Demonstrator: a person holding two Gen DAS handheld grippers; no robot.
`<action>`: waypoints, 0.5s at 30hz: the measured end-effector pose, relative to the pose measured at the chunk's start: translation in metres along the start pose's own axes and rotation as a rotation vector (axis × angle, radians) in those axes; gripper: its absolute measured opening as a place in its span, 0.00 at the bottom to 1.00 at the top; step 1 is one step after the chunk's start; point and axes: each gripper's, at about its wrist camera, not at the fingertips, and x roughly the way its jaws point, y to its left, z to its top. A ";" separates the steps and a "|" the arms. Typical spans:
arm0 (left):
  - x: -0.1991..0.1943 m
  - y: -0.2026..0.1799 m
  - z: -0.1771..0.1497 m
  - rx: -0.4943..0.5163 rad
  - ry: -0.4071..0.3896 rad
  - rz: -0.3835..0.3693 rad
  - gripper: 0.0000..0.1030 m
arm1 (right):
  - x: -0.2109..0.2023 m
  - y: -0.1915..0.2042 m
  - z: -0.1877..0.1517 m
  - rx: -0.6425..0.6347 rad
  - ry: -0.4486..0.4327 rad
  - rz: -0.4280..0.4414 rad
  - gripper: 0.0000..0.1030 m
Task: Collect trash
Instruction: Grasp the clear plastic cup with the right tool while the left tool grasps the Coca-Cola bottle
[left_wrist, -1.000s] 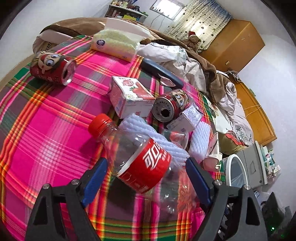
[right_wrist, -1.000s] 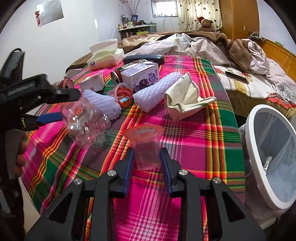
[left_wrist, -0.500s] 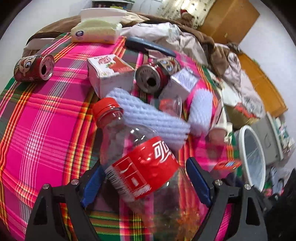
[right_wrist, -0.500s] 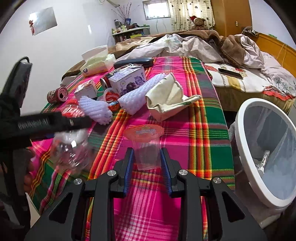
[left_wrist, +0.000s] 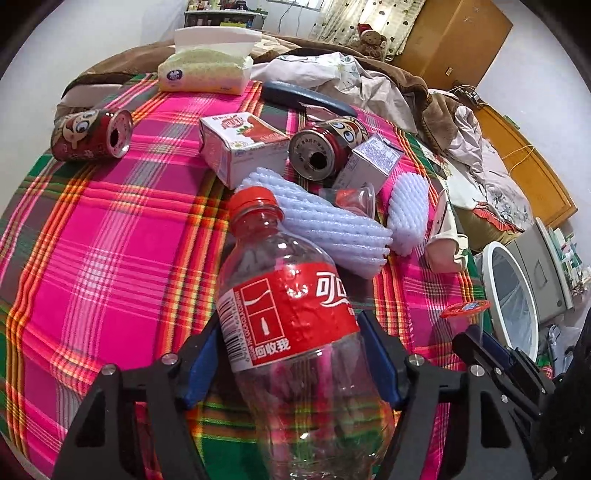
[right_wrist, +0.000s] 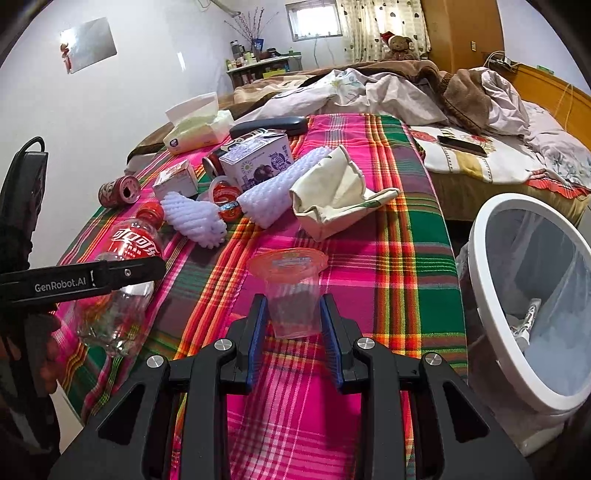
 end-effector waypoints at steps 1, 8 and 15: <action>0.000 0.002 0.000 -0.003 0.000 0.012 0.70 | 0.000 0.000 0.000 -0.001 -0.001 0.001 0.29; 0.002 0.005 -0.001 -0.010 0.014 0.022 0.70 | -0.001 0.002 0.000 -0.003 -0.005 -0.003 0.29; -0.010 0.002 -0.007 0.023 -0.038 0.021 0.66 | -0.008 -0.002 0.000 0.012 -0.022 -0.003 0.29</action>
